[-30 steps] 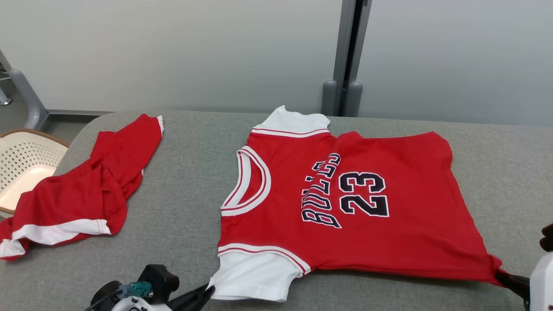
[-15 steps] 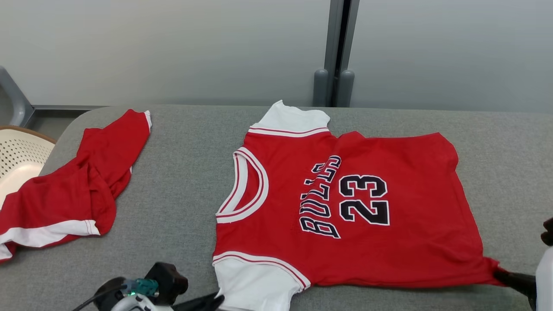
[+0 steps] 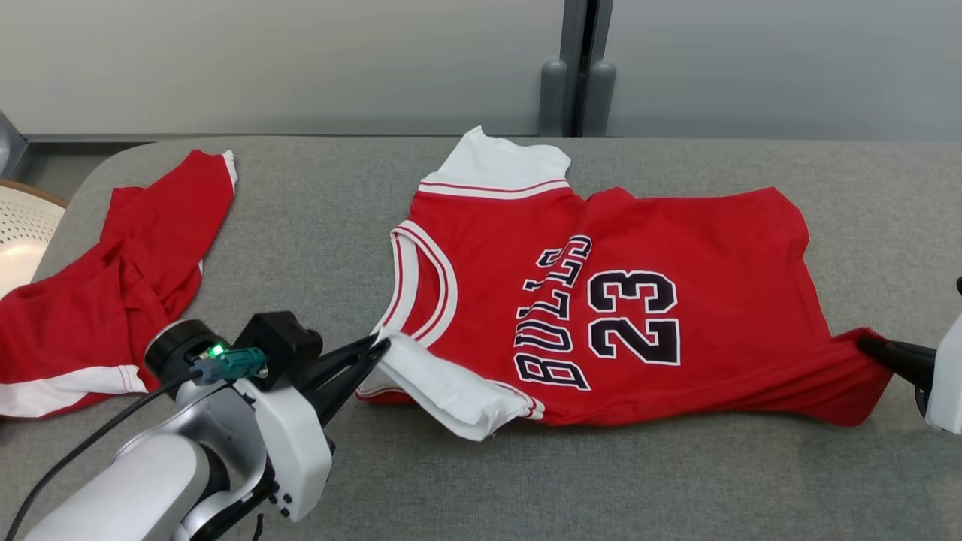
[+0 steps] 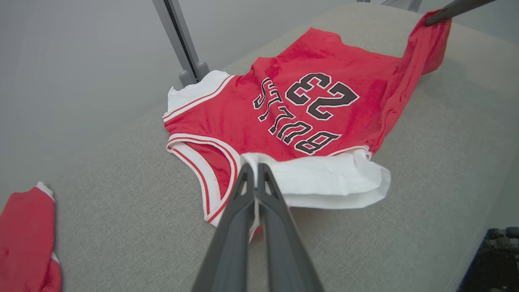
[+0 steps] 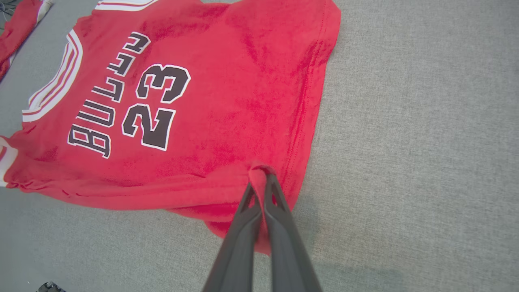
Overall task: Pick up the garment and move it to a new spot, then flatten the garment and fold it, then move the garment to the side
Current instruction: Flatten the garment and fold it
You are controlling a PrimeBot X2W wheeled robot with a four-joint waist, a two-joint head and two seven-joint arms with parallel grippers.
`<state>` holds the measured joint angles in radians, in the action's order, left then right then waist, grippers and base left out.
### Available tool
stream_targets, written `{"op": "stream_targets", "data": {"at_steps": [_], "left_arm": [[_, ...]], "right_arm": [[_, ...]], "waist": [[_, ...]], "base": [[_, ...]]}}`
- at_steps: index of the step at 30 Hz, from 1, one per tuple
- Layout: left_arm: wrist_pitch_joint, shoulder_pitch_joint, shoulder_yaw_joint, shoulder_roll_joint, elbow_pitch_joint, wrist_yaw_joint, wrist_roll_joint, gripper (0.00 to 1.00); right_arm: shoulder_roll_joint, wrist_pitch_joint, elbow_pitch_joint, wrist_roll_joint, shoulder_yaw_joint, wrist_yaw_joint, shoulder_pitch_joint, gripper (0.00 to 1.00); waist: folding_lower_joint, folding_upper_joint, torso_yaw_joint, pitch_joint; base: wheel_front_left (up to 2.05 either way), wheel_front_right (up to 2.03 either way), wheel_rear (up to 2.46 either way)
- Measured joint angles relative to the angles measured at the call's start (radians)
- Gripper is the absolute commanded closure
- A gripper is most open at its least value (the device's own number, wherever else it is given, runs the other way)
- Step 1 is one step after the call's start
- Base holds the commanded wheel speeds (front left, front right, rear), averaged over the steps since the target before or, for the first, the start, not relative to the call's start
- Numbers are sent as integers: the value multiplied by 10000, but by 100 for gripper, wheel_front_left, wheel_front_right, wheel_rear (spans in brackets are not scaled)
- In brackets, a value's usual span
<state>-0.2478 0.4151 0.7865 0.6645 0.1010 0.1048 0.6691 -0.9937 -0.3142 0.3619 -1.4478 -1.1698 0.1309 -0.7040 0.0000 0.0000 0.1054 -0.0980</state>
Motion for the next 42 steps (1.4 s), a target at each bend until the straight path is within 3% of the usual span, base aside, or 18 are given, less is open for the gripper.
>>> {"op": "stream_targets", "data": {"at_steps": [6,13,24,25,26,27,28,32,42], "left_arm": [[602,1011,-311,-631,-1068,-104,-378,100],[1114,1955,-546,-1383,-2522,-616,-832,100],[1172,2984,-247,-2090,-4521,-265,-892,100],[1177,3058,-201,-2151,-4696,-253,-894,94],[1210,3189,-119,-2311,-5045,-174,-894,33],[1256,3228,-98,-2395,-5221,-176,-892,0],[1250,3271,-88,-2470,-5413,-178,-878,0],[1603,3373,-155,-2713,-5950,-341,-878,0],[4656,3049,-1820,-3313,-5931,-1781,-339,0]], "right_arm": [[487,-86,554,353,123,0,-703,100],[1089,-36,1358,303,318,0,-1167,100],[1607,380,1638,773,134,0,-1710,100],[1626,439,1653,800,105,0,-1754,100],[1674,606,1668,840,58,0,-1798,100],[1728,738,1693,857,54,0,-1803,53],[1776,880,1726,855,61,0,-1810,0],[1914,1720,1756,731,286,0,-1819,0],[1814,5522,1666,1678,610,0,-1371,0]], "waist": [[0,0,-69,-600],[0,0,-203,-1187],[0,0,-480,-1892],[0,0,-503,-1939],[0,0,-541,-2014],[0,0,-560,-2042],[0,0,-576,-2061],[0,0,-604,-2049],[0,0,-460,-1544]], "base": [[0,0,0],[0,0,0],[0,0,0],[0,0,0],[0,0,0],[0,0,0],[0,0,0],[0,0,0],[0,0,0]]}}
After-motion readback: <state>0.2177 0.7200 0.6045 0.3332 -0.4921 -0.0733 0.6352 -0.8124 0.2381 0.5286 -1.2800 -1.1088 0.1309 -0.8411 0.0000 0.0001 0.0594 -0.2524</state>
